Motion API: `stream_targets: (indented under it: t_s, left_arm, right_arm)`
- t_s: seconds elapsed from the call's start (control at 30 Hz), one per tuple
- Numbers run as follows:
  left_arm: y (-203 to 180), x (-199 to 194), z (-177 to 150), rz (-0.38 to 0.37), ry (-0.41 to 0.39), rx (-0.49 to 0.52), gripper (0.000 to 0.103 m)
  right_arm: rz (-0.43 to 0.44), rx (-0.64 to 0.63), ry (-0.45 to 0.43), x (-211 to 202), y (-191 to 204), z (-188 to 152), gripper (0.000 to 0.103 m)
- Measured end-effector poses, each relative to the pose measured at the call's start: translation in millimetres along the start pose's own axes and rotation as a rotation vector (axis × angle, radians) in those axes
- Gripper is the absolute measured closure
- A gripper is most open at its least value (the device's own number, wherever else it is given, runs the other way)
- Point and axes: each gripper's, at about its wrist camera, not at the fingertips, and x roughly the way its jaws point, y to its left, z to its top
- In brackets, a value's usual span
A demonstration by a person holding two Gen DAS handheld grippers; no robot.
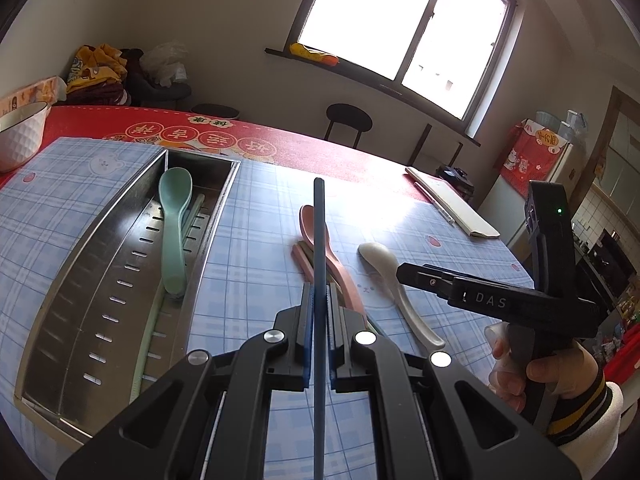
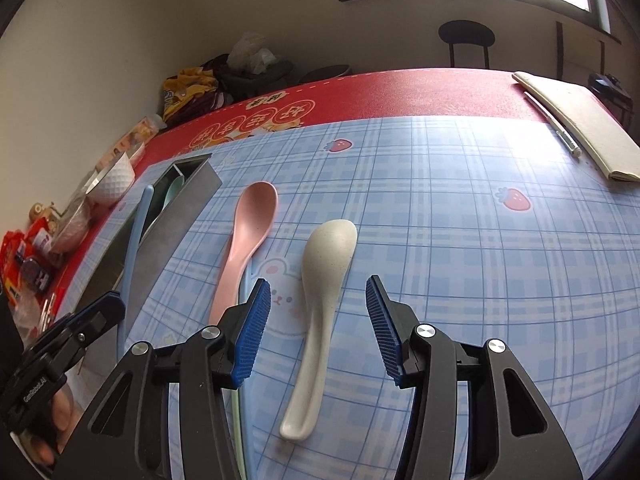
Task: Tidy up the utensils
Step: 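Lift the blue chopstick with the left tool while the right tool lifts the white spoon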
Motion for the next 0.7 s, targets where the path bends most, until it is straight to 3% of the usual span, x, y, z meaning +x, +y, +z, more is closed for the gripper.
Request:
stream_targets:
  t_s: [0.3, 0.53, 0.63, 0.7]
  left_arm:
    - [-2, -1, -1, -0.003, -0.001, 0.003, 0.097]
    - [-2, -1, -2, -0.015, 0.004, -0.007, 0.097]
    - [-3, -3, -1, -0.020, 0.002, -0.004, 0.097]
    - [-3, -4, 0, -0.022, 0.000, -0.006, 0.097]
  right_arm:
    - [-0.057, -0.029, 0.049, 15, 3, -6, 0.055]
    - [-0.162, -0.151, 0.079, 22, 23, -8, 0.064]
    - [-0.192, -0.223, 0.086, 24, 37, -10, 0.077]
    - [-0.206, -0.241, 0.088, 25, 41, -10, 0.081]
